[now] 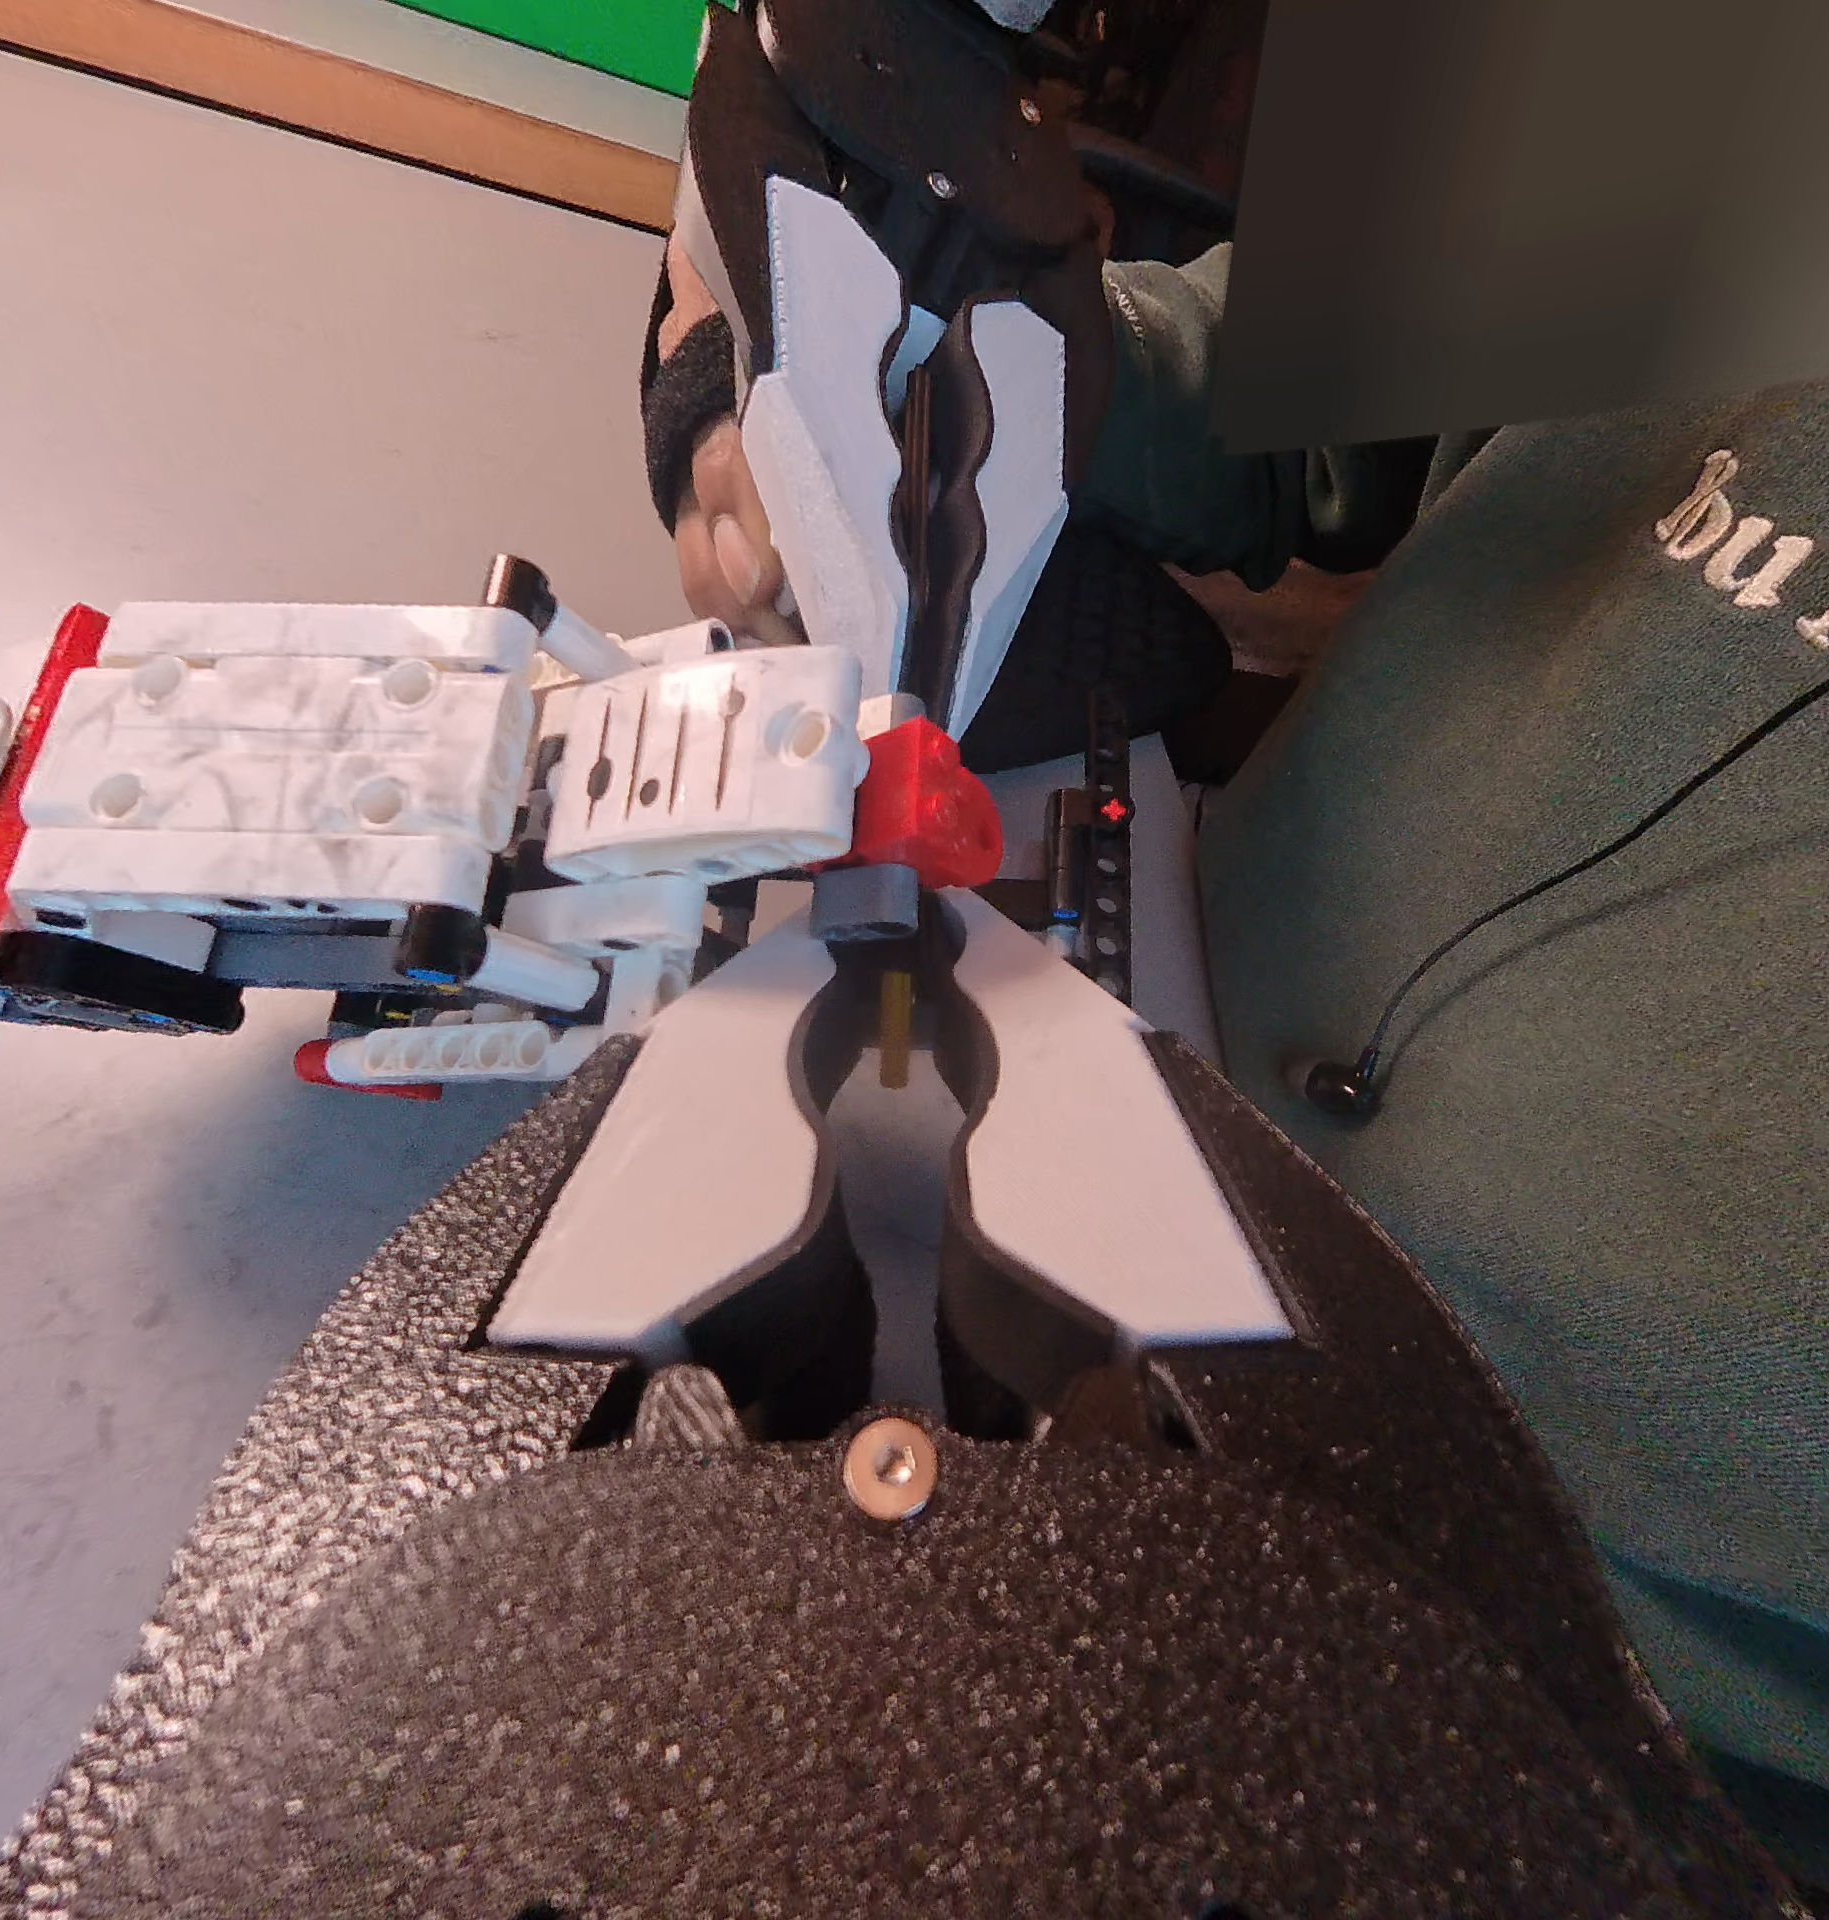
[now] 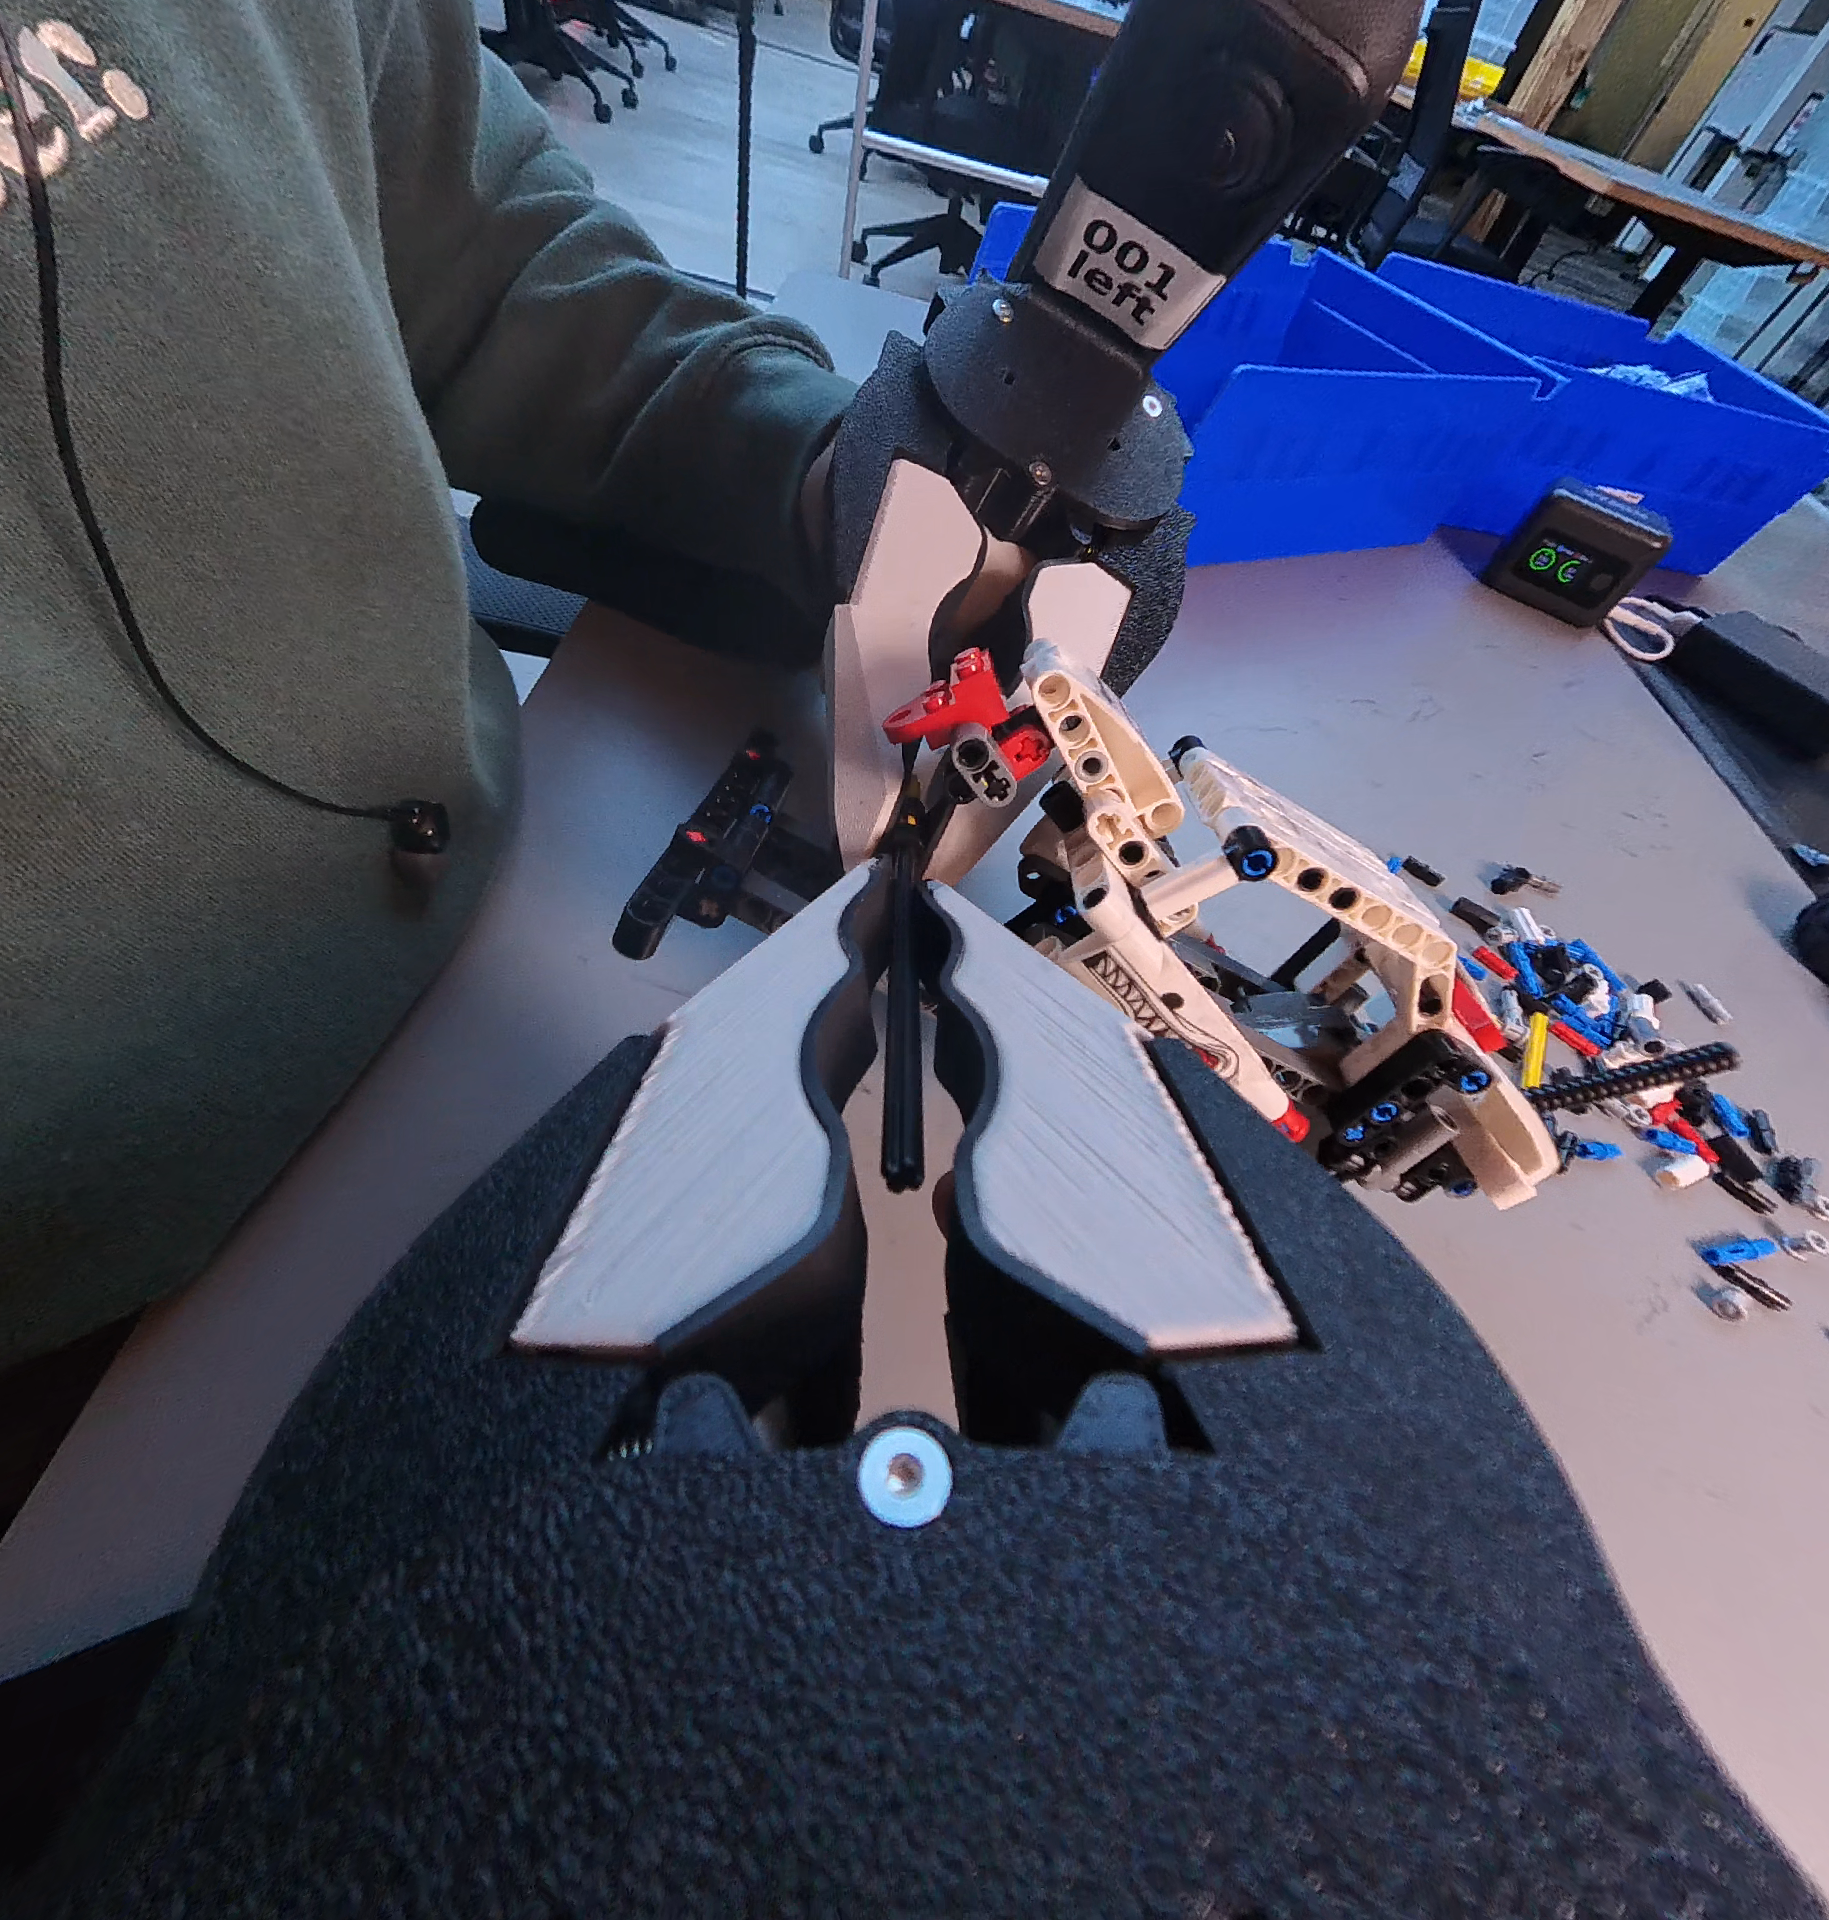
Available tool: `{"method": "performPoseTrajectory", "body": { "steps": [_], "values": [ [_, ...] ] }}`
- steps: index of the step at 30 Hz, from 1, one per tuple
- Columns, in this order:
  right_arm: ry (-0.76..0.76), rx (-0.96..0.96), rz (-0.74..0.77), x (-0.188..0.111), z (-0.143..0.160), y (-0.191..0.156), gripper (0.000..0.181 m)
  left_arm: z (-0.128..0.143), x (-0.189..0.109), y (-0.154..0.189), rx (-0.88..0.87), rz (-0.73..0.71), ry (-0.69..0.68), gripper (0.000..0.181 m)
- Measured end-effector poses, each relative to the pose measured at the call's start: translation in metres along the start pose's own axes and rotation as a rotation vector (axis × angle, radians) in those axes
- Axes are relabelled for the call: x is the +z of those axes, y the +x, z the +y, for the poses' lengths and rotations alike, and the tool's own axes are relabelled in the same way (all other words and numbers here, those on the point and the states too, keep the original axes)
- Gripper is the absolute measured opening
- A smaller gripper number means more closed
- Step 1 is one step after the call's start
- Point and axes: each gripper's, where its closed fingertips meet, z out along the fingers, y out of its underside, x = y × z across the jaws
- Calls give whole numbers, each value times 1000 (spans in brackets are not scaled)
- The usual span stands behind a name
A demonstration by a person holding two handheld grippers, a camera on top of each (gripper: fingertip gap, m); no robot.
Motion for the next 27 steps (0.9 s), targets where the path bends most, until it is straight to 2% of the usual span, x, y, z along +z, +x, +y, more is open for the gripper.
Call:
{"method": "performPoseTrajectory", "body": {
  "steps": [17,18,27],
  "values": [
    [-18,-22,-16,16,6,-9,1,5,7,3,37,-15,-24,3],
    [-37,-20,-20,17,10,-9,1,9,9,4,54,-13,-58,4],
    [-50,-21,32,16,13,-6,4,12,8,-2,85,-50,-70,6]
  ]
}}
